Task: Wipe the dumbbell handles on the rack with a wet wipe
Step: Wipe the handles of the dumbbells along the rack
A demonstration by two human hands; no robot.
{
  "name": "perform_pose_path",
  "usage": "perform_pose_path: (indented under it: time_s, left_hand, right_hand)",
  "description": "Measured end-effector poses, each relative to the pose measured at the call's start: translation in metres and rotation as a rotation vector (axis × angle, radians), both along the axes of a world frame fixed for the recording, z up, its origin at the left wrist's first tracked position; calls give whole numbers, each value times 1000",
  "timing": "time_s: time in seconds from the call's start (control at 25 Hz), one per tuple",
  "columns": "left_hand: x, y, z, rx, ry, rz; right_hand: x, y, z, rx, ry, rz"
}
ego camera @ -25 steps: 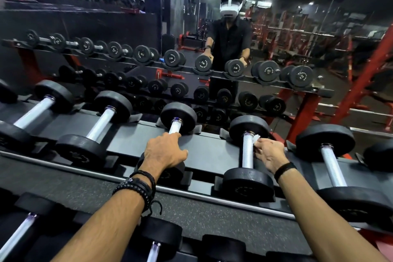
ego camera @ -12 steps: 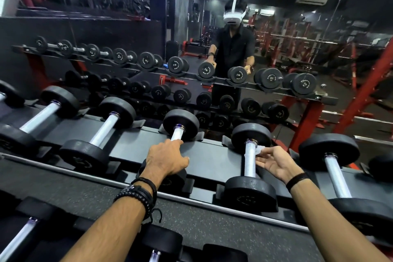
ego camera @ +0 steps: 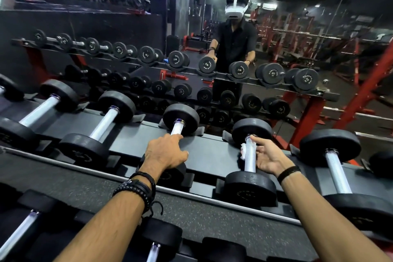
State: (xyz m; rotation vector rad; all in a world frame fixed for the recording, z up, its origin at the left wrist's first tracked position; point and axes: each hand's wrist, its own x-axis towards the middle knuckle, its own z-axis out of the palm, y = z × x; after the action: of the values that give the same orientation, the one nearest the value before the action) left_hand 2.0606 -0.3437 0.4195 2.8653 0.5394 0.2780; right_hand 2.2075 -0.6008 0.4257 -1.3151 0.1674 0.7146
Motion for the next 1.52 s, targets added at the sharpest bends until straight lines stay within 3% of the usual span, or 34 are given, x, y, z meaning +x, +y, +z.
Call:
perform_pose_path:
  time_s: [0.16,0.4,0.52,0.68,0.76,0.84,0.92,1.2,1.4,1.52]
  left_hand:
    - [2,-1,-5,30,-9,15]
    - [3,4,-5,16,-18,11]
    - [3,7,-4,1,-12,11]
    - [5,1,-8,33,-6,6]
    - [6,-1,-8,38,0,7]
    - [5,-1,-7,20,0,13]
    - [3,-2,-6,21,-3,22]
    - [4,-5,-6,15,-2,33]
    - [3,-6,-4,23,-2,30]
    - [2,-6,-3,29,-1,25]
  right_hand:
    - [-23,-7,-11,-74,31,202]
    - [12,21,0,-163,-39,97]
    - [-9,5,-15,-214,-120,167]
    - [-22,-33,-13,-574,-358,313]
    - [-11,-36,-6,-628,-516,192]
    - [1,-28,-3,-701,-755,-70]
    - [2,-21,-10,-716,-846,-209]
    - [-24,-29,-39,-526,-555,-202]
    - [-11,1,-23,-607,-733,-343]
    - [9,10,-24,-719,-660,-443]
